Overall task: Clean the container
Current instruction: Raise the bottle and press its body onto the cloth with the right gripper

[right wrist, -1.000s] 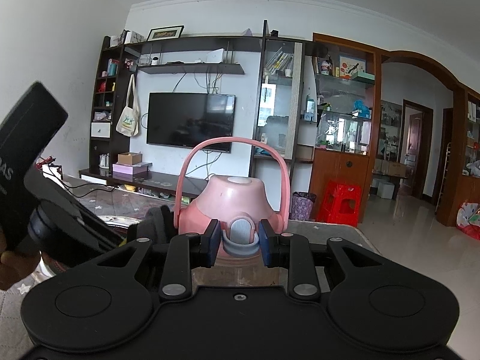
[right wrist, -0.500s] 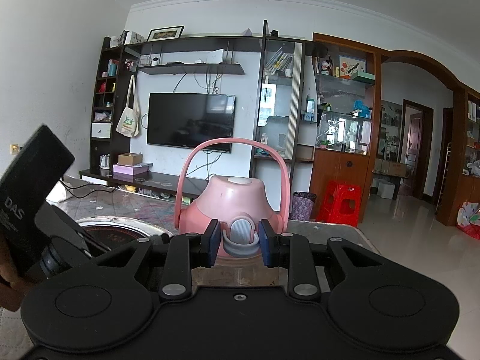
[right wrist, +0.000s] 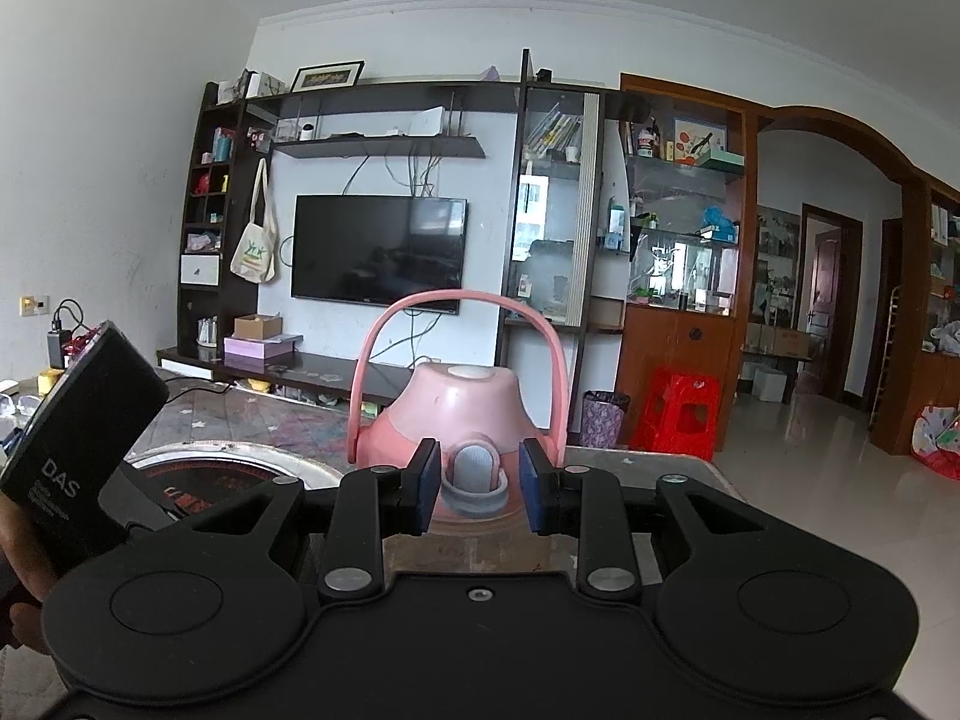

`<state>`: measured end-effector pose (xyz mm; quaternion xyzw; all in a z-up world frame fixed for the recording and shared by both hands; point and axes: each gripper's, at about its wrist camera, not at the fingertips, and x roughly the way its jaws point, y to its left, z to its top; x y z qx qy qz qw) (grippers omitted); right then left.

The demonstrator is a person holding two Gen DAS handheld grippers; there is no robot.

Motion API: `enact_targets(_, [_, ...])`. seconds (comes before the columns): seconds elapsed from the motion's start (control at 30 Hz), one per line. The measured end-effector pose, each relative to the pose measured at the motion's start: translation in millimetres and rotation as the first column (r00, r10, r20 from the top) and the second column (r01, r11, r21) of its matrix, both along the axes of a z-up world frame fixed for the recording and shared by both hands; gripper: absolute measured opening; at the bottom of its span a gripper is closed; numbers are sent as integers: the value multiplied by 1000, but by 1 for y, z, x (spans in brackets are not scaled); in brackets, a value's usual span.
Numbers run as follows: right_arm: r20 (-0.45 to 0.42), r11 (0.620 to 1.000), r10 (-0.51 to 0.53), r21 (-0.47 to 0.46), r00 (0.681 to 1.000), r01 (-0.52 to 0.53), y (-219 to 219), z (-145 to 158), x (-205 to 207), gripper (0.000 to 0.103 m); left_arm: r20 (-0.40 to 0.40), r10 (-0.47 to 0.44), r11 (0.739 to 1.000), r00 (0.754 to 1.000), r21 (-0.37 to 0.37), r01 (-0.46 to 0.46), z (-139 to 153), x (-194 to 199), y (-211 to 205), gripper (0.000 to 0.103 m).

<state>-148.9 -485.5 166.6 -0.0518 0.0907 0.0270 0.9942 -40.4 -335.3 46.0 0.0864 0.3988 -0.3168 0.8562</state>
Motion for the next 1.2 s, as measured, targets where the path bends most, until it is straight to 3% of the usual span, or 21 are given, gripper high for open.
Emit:
enact_targets(0.13, [7,1000,-6,7,1000,6,-5,4,-4,33,2,9,1000,1000,2,-9,0,-1,3,22])
enact_targets(0.2, [11,1000,-11,9,1000,11,-7,5,-6,39,3,13,1000,1000,0,-13,1,-2,4,22])
enact_targets(0.43, [21,999,-29,15,999,29,-13,8,-10,39,11,30,1000,999,-4,-30,4,-4,9,22])
enact_targets(0.53, [23,999,-45,18,999,44,-18,8,-12,49,14,43,999,999,-4,-43,5,-6,12,23])
enact_targets(0.6, [23,998,-61,19,998,60,-24,7,-13,49,18,47,999,999,-4,-47,6,-6,14,25])
enact_targets(0.73, [6,996,-91,28,996,90,-38,6,-12,50,22,62,998,998,-16,-62,8,-9,17,30])
enact_targets(1.07, [-49,989,-142,35,989,144,-46,-6,-12,66,46,99,994,994,-52,-97,18,-19,26,49])
enact_targets(1.2, [-75,986,-155,44,985,159,-48,-11,-9,71,52,109,993,993,-58,-106,19,-23,28,51])
